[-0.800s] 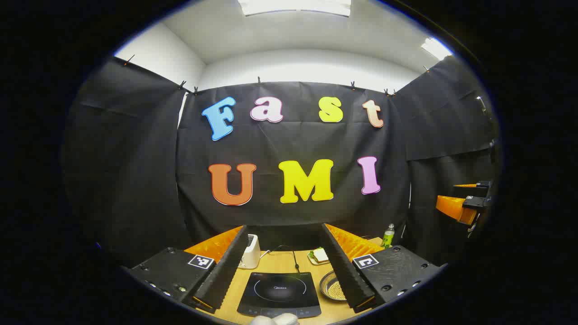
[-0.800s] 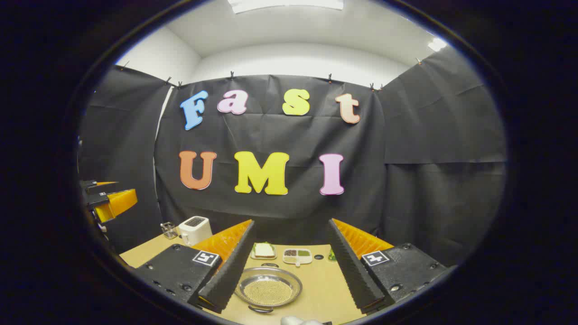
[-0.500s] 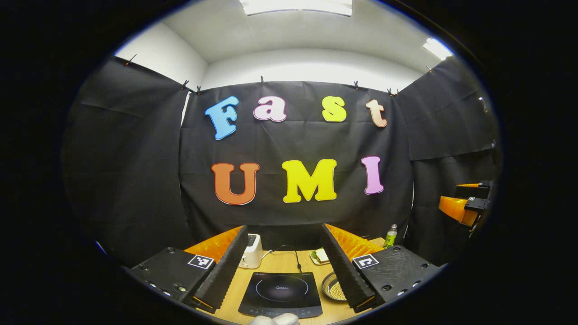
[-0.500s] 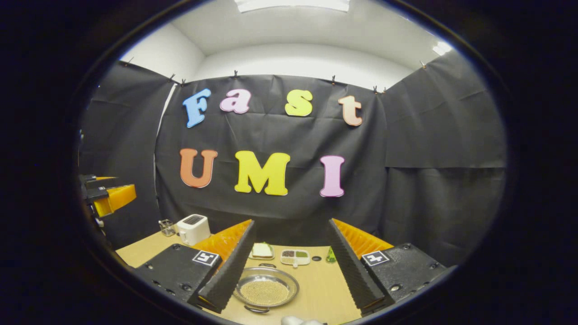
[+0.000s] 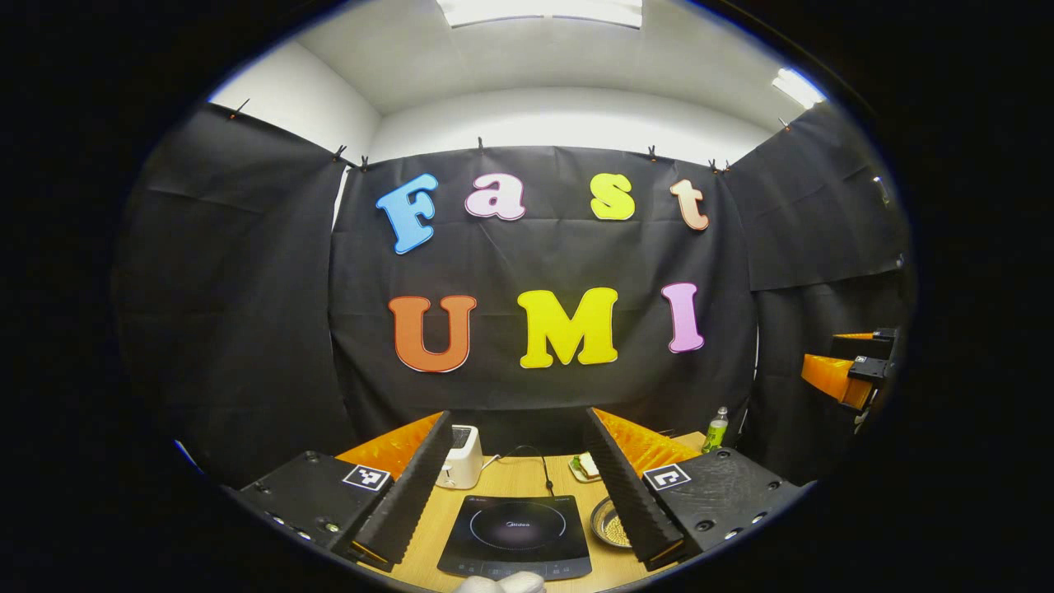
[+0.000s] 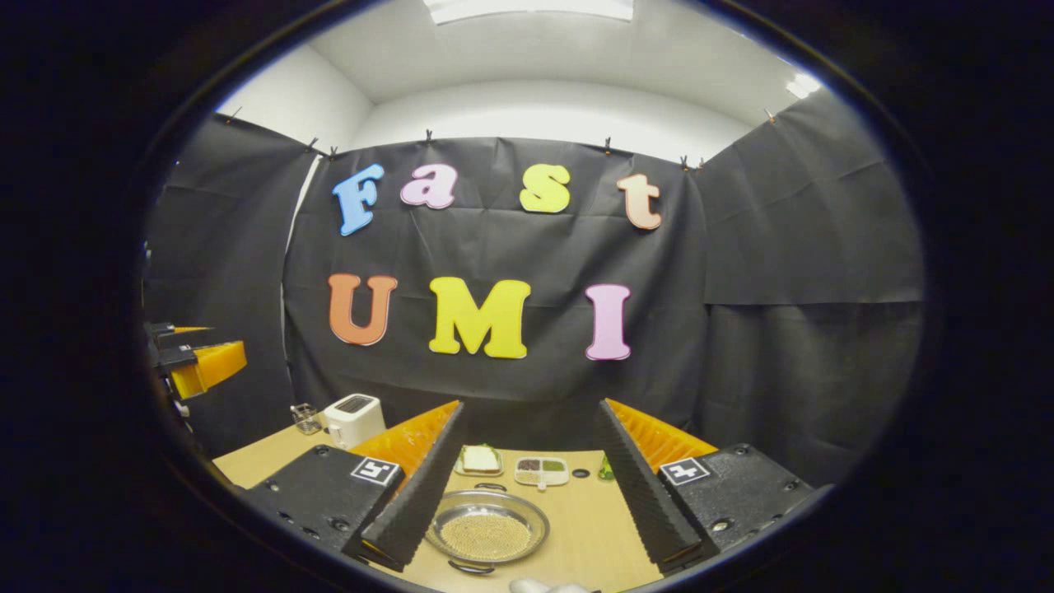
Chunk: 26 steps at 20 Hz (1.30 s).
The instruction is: First push the handle of the pot to place it horizontally, then grasp the pot with both hands and set it on the induction cooktop.
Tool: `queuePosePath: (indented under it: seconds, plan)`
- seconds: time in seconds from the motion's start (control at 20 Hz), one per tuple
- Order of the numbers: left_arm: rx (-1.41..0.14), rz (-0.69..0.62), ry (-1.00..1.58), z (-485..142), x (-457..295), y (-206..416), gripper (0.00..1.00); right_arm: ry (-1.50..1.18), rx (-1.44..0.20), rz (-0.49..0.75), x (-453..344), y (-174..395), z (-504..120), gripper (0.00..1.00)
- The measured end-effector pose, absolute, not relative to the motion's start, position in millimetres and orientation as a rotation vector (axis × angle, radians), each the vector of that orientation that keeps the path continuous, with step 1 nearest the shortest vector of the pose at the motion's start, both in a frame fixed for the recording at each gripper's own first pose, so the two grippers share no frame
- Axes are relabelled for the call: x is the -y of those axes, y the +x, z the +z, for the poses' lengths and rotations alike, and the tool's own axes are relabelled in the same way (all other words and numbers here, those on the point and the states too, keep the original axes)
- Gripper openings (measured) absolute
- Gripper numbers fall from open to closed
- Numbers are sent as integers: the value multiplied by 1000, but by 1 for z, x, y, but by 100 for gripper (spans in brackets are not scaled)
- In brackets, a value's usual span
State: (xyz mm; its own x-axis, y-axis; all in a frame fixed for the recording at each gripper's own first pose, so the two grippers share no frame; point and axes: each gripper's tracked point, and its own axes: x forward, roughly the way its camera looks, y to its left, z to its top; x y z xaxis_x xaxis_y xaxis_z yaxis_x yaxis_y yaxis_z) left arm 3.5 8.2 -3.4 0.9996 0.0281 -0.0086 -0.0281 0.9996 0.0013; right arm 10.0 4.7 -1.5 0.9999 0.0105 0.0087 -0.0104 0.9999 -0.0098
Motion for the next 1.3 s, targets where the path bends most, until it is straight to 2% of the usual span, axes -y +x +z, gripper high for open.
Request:
queuePosePath:
  seconds: [0.45, 0.6, 0.65, 0.7, 0.75, 0.8, 0.85, 0.9, 0.95, 1.0, 1.05, 1.1, 1.25, 1.3]
  plan:
    - [-15, 43, 7, -7, -13, 3, 95, -28, 5, 22, -11, 15, -5, 98]
    - [-20, 44, 10, -10, -12, 4, 95, -12, -35, 35, -16, 20, -23, 100]
    - [-23, 44, 11, -13, -13, 4, 95, -5, -63, 50, -21, 21, -35, 97]
    - [-28, 48, 15, -15, -13, 3, 95, 6, -85, 70, -27, 21, -44, 93]
    - [-34, 51, 20, -18, -14, 2, 95, 14, -108, 99, -35, 23, -53, 78]
    - [-41, 55, 23, -21, -15, 2, 95, 18, -134, 119, -43, 26, -63, 72]
    - [-47, 56, 24, -26, -16, 0, 96, 21, -157, 129, -43, 28, -76, 48]
    - [-52, 60, 24, -29, -16, 0, 96, 19, -189, 131, -46, 30, -90, 37]
    - [-60, 62, 24, -32, -17, -1, 96, 20, -228, 145, -50, 34, -106, 19]
    - [-66, 67, 25, -36, -18, -2, 96, 28, -277, 167, -58, 35, -125, 14]
    - [-75, 73, 26, -40, -21, -4, 96, 48, -323, 203, -69, 37, -143, 0]
    - [-83, 78, 25, -44, -22, -5, 96, 65, -382, 222, -77, 37, -164, 4]
    - [-105, 96, 16, -54, -26, -10, 97, 67, -505, 271, -93, 38, -222, 1]
    - [-114, 100, 12, -57, -27, -12, 96, 63, -539, 281, -99, 38, -239, 4]
